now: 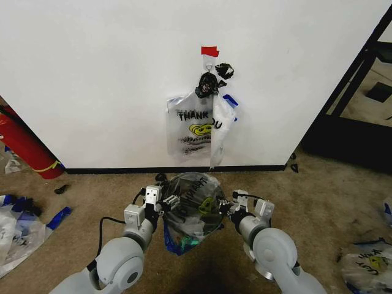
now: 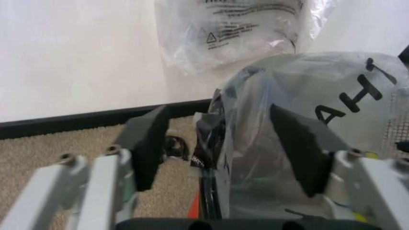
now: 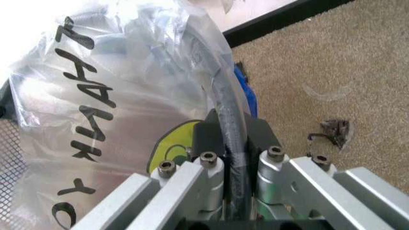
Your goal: Pick up the garbage bag from the wall and place it over the trash bin.
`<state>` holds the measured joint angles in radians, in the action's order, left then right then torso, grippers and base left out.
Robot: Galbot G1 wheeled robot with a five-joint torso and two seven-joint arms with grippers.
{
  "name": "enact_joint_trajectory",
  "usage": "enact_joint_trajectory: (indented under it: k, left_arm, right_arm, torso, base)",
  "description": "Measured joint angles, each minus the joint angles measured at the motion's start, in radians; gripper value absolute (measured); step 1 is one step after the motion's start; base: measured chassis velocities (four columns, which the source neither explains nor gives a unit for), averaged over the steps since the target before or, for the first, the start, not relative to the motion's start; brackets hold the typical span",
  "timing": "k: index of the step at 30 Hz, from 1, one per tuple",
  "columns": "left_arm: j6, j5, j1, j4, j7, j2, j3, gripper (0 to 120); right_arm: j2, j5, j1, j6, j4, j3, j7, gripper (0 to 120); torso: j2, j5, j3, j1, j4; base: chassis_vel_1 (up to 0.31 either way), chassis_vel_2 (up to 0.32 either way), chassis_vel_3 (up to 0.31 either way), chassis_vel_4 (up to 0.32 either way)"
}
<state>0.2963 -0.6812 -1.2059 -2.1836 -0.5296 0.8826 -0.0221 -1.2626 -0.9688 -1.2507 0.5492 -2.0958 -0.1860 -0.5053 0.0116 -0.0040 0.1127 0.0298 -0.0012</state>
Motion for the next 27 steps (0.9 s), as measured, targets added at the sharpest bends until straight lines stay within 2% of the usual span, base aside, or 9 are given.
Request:
enact_joint_trajectory:
  k: [4,8,12,13,16,27]
  left_arm:
    - [-0.003,0.001,-0.008,-0.004,-0.003,0.002,-0.004,42]
    - [-0.008,0.002,-0.01,-0.004,-0.003,0.002,-0.008,30]
    - [-0.014,0.003,-0.013,-0.008,-0.004,0.001,-0.01,11]
    - [-0.014,0.003,-0.013,-0.008,-0.004,0.001,-0.01,11]
    - [-0.017,0.003,-0.011,-0.008,-0.004,0.002,-0.01,0]
    - [-0.032,-0.013,0.009,-0.004,-0.007,0.003,-0.027,0]
  right_arm:
    - [-0.001,0.001,0.005,0.0,0.005,0.002,-0.001,1]
    - [-0.003,0.001,0.009,0.001,0.007,0.005,-0.002,1]
    - [-0.003,0.001,0.011,0.002,0.013,0.006,-0.002,1]
    - [-0.003,0.001,0.011,0.002,0.013,0.006,-0.002,1]
    - [-0.003,0.002,0.012,0.002,0.014,0.007,-0.002,1]
    - [-0.003,0.001,0.009,0.002,0.015,0.006,-0.002,1]
  torso:
    - [0.0,0.0,0.0,0.0,0.0]
    - [0.0,0.0,0.0,0.0,0.0]
    - [0.0,0.0,0.0,0.0,0.0]
    - [0.0,0.0,0.0,0.0,0.0]
    - [0.0,0.0,0.0,0.0,0.0]
    - [0.0,0.0,0.0,0.0,0.0]
  base:
    - [0.0,0.0,0.0,0.0]
    - [0.0,0.0,0.0,0.0]
    - [0.0,0.0,0.0,0.0]
    - [0.0,0.0,0.0,0.0]
    - [0.0,0.0,0.0,0.0]
    - [0.0,0.0,0.0,0.0]
